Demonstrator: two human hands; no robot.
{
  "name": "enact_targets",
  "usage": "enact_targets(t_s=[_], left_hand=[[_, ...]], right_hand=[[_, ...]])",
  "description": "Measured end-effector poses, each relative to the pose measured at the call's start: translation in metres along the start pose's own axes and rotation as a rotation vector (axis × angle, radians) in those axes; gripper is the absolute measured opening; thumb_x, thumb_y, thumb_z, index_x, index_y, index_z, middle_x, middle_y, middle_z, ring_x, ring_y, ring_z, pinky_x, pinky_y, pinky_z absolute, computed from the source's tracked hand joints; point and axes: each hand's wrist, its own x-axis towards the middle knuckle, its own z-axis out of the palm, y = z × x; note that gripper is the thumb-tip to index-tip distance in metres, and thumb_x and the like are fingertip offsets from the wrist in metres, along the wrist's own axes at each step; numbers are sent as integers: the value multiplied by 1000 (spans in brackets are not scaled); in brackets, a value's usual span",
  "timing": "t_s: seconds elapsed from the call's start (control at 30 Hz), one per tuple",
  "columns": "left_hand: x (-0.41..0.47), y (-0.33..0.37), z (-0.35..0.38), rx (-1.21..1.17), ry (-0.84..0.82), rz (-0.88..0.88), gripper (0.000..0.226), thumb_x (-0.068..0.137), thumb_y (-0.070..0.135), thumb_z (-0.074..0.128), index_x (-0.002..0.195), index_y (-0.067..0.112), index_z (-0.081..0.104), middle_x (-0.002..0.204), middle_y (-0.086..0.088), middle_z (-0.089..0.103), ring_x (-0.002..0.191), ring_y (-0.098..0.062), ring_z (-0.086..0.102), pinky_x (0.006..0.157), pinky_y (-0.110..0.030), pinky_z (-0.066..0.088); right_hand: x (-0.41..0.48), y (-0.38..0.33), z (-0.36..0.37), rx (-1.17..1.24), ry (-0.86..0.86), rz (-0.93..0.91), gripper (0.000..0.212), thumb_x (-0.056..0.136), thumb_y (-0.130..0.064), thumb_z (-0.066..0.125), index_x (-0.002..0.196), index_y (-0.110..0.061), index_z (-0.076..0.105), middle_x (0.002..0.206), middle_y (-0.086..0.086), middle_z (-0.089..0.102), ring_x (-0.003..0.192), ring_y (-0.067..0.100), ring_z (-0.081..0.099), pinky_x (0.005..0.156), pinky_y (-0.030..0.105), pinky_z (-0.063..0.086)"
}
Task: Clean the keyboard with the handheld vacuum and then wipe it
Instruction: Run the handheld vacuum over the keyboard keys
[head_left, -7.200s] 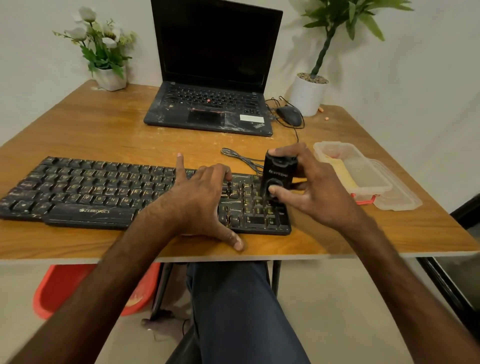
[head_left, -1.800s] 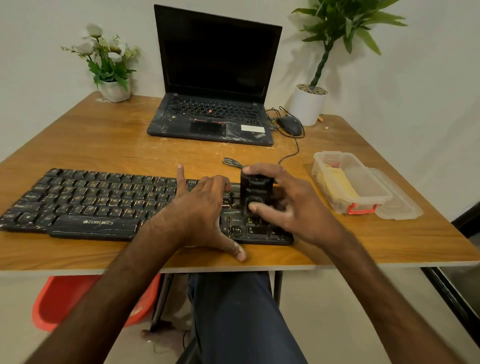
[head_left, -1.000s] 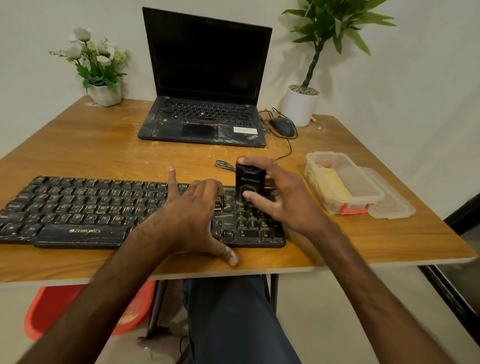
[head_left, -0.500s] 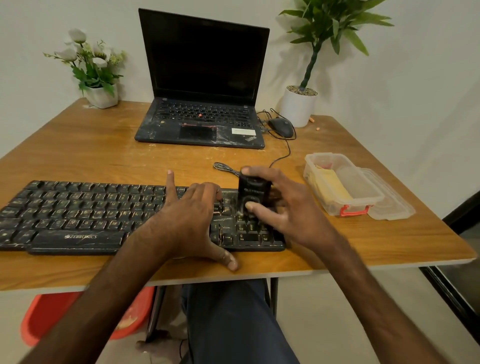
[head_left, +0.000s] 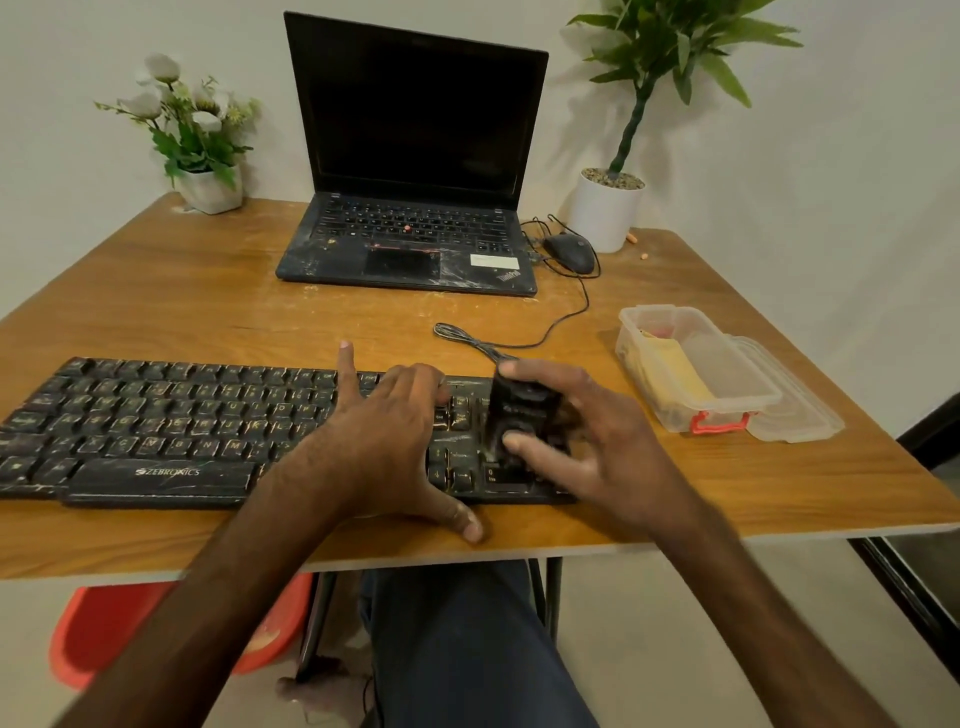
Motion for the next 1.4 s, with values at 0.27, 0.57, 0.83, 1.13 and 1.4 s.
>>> enact_targets(t_s=[0.27, 0.57, 0.83, 1.13, 1.4], left_hand=[[-3, 0, -2, -24, 6, -21, 135, 43, 96, 58, 144, 16, 19, 151, 3, 30, 148, -15, 21, 110, -68, -23], [-2, 0, 1, -9, 24, 12, 135, 43, 97, 56, 144, 15, 18, 150, 1, 31, 147, -16, 23, 111, -69, -19], [-5, 1, -2, -39, 22, -12, 131, 42, 97, 57, 140, 16, 22, 147, 3, 33, 145, -15, 26, 112, -68, -21], [-3, 0, 1, -37, 26, -1, 132, 37, 98, 50, 137, 17, 23, 146, 3, 34, 145, -15, 26, 111, -68, -21], [-4, 1, -1, -40, 10, -16, 134, 36, 97, 50, 139, 16, 22, 146, 3, 33, 145, -15, 25, 111, -69, -20]], right_hand=[[49, 14, 2, -59, -7, 61, 59, 90, -16, 69, 138, -35, 40, 125, -25, 49, 116, 5, 55, 83, 32, 59], [12, -5, 1, 59, -55, 23, 58, 90, -18, 70, 136, -40, 42, 124, -18, 54, 108, 11, 62, 74, 24, 59], [63, 27, 0, -14, 49, 135, 58, 89, -15, 70, 138, -32, 43, 129, -20, 50, 118, 4, 54, 84, 32, 59], [-23, -14, 0, 39, 13, -41, 61, 87, -16, 72, 138, -33, 43, 133, -21, 51, 119, 11, 58, 86, 24, 56], [-30, -21, 11, -133, 66, -107, 59, 89, -18, 71, 139, -31, 43, 123, -2, 57, 110, 10, 58, 83, 24, 55]])
